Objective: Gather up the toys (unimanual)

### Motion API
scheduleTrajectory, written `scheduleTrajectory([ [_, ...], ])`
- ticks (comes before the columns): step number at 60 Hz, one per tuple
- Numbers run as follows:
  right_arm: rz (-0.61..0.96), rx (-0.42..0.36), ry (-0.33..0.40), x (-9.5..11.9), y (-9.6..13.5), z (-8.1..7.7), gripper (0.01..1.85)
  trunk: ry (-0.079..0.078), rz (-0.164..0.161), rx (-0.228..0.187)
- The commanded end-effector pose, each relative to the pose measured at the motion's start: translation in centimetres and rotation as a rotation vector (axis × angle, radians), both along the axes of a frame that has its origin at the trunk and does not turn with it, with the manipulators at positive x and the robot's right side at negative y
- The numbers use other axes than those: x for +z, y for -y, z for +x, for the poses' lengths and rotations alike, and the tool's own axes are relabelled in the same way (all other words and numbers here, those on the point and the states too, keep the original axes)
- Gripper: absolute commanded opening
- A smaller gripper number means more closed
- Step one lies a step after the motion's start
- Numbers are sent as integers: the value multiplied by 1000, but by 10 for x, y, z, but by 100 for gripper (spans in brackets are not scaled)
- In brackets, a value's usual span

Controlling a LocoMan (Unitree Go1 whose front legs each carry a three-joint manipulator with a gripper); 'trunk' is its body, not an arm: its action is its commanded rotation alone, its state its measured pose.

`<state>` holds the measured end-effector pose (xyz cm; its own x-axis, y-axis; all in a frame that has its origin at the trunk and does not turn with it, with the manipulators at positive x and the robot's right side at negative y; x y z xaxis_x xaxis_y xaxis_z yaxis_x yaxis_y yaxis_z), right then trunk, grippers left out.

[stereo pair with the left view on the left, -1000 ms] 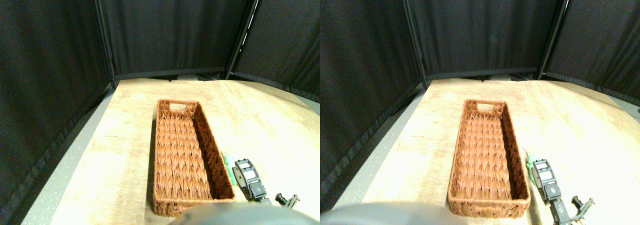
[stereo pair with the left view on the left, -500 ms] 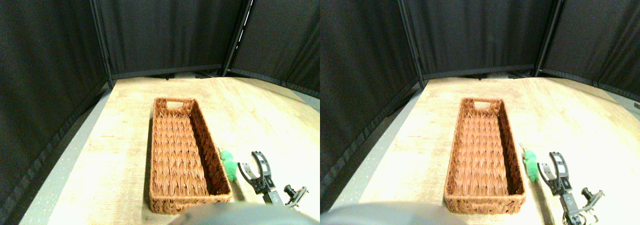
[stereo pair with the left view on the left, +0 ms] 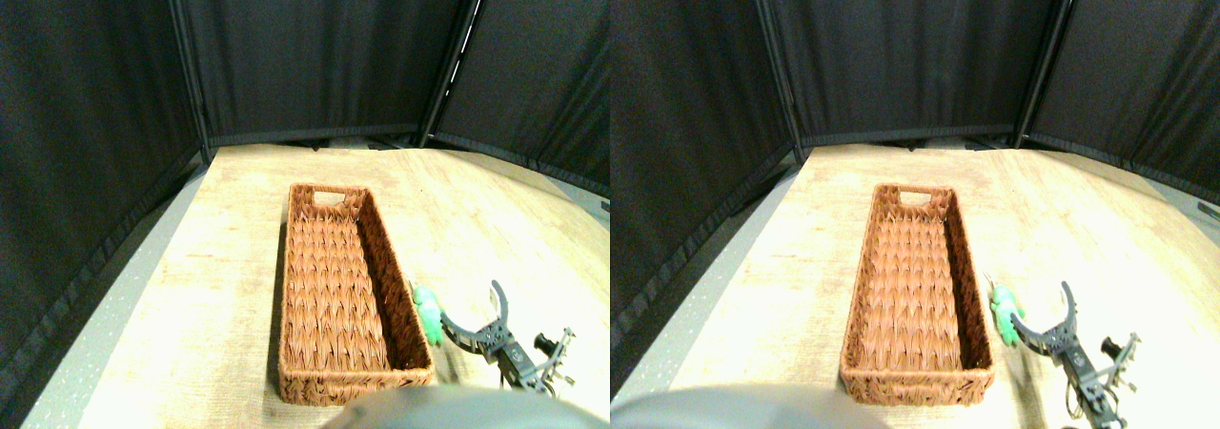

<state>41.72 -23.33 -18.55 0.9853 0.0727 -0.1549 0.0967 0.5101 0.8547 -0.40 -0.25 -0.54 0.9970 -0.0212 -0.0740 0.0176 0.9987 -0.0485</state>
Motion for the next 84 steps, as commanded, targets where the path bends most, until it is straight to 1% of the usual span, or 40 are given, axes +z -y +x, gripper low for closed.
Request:
scheduleTrajectory([
  [1,64,2,-2,-3,-1,8,88,-24,-22,11],
  [3,99,2,-21,-6,-2,12,91,-25,-24,13],
  [4,107,7,-17,-7,-2,13,90,-25,-24,13],
  [6,192,-5,-32,-11,-4,16,88,-24,-28,16],
  [7,192,-5,-32,-11,-4,16,88,-24,-28,16],
  [10,281,-48,-40,-18,-5,20,88,-26,-29,20],
  [12,276,-44,-37,-20,-5,20,89,-26,-29,20],
  [14,307,-52,-53,-25,-7,22,90,-26,-29,20],
  [15,310,-38,-57,-27,-7,23,90,-26,-29,20],
  [16,319,-32,-66,-28,-8,23,91,-33,-31,28],
  [17,330,-33,-78,-29,-9,23,91,-33,-31,28],
  [20,350,-34,-93,-31,-9,24,89,-33,-31,28],
  [23,391,-50,-103,-35,-10,25,83,-33,-31,28],
  [24,391,-51,-104,-36,-10,26,82,-36,-38,32],
  [27,402,-58,-106,-39,-10,26,80,-36,-41,36],
  [32,437,-69,-109,-47,-8,26,80,-36,-41,36],
  [33,434,-67,-111,-49,-8,26,83,-40,-40,38],
  [34,430,-74,-113,-51,-8,26,83,-40,-40,38],
  [36,408,-97,-127,-54,-8,26,84,-38,-40,38],
  [39,391,-118,-144,-58,-6,26,85,-40,-39,38],
  [47,419,-116,-177,-72,1,27,87,-42,-40,39],
  [48,420,-117,-184,-74,2,27,87,-48,-42,44],
  [52,422,-133,-200,-80,2,26,86,-48,-42,44],
  [53,422,-137,-204,-82,3,26,87,-46,-43,47],
  [56,422,-149,-209,-85,3,26,90,-45,-42,47],
  [61,402,-171,-226,-85,2,27,86,-49,-40,43],
  [62,396,-169,-220,-85,3,27,83,-49,-40,43],
  [63,396,-178,-216,-85,3,28,75,-51,-39,41],
  [64,392,-197,-212,-85,2,28,61,-51,-39,41],
  [66,338,-232,-183,-84,2,29,19,-51,-38,41],
  [67,338,-232,-183,-84,2,29,19,-51,-37,40],
  [68,314,-238,-161,-83,1,30,6,-51,-37,40],
  [70,305,-256,-140,-82,1,32,6,-51,-37,40],
  [71,321,-282,-140,-81,1,32,6,-52,-37,39],
  [72,321,-282,-140,-81,1,32,6,-52,-37,39],
  [73,310,-312,-133,-80,2,32,6,-52,-37,39],
  [76,316,-345,-123,-76,3,33,6,-50,-35,39],
  [80,336,-342,-121,-70,5,34,6,-50,-35,39],
  [82,388,-357,-97,-66,5,34,6,-49,-32,36],
  [84,399,-369,-70,-64,6,35,6,-47,-31,34],
])
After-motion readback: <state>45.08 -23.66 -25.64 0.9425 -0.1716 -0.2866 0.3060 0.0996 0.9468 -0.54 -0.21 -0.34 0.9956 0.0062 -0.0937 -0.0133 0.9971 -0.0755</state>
